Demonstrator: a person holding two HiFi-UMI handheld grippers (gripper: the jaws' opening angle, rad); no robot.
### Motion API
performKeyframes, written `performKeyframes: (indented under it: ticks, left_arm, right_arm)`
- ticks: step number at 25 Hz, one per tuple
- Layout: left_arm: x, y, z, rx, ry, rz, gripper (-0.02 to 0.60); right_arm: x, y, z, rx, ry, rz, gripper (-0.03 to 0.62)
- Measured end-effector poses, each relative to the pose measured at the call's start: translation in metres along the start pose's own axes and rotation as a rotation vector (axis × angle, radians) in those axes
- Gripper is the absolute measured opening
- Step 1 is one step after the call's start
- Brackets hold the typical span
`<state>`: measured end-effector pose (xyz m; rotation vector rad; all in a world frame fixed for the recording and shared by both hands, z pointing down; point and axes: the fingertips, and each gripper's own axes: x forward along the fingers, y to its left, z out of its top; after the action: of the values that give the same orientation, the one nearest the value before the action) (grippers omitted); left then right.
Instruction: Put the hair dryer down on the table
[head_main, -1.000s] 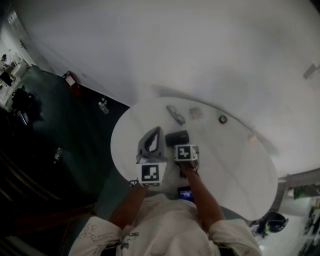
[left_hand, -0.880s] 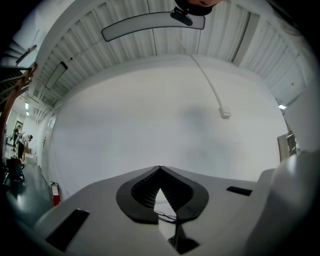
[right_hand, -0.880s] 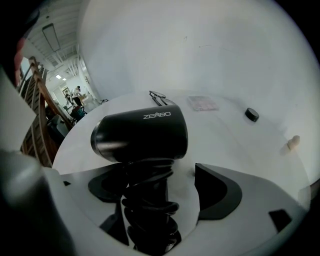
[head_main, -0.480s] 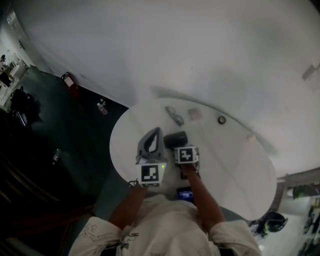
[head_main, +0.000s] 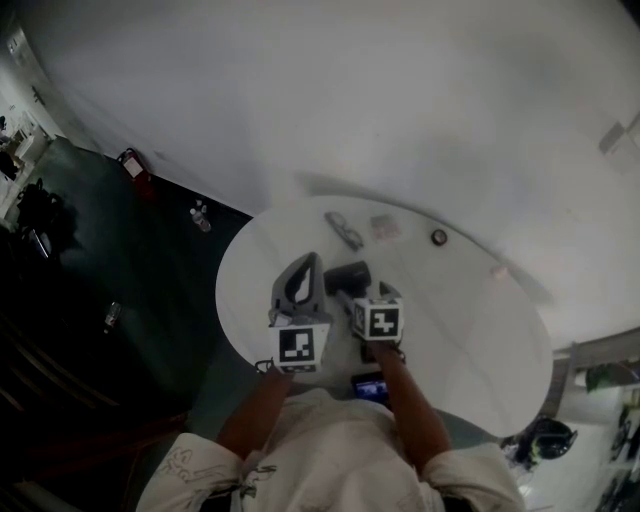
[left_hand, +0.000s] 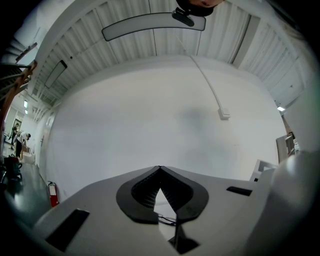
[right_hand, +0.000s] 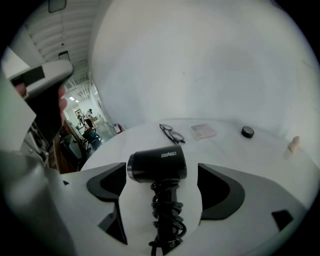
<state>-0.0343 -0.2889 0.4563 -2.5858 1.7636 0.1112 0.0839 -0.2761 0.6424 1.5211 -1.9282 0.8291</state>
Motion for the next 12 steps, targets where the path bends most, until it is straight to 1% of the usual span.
performKeyframes:
  ticks: [4, 8, 10, 12]
  left_arm:
    - [0.002, -0.001, 0.002, 0.013, -0.002, -0.004, -0.005]
    - [0.004, 0.002, 0.004, 0.017, -0.017, -0.001, -0.005]
    - [0.004, 0.003, 0.004, 0.025, -0.033, -0.002, -0.005]
    - [0.004, 0.003, 0.005, 0.008, -0.029, 0.0, -0.005]
  right_arm:
    - [-0.024, 0.008, 0.028, -0.038, -0.14, 0.016, 0.436]
    - [-0.048, 0.012, 0.059, -0.128, -0.29, -0.024, 0.436]
    - [-0.059, 0.014, 0.072, -0.145, -0.359, -0.025, 0.436]
    - [-0.071, 0.015, 0.085, -0.158, -0.438, -0.034, 0.436]
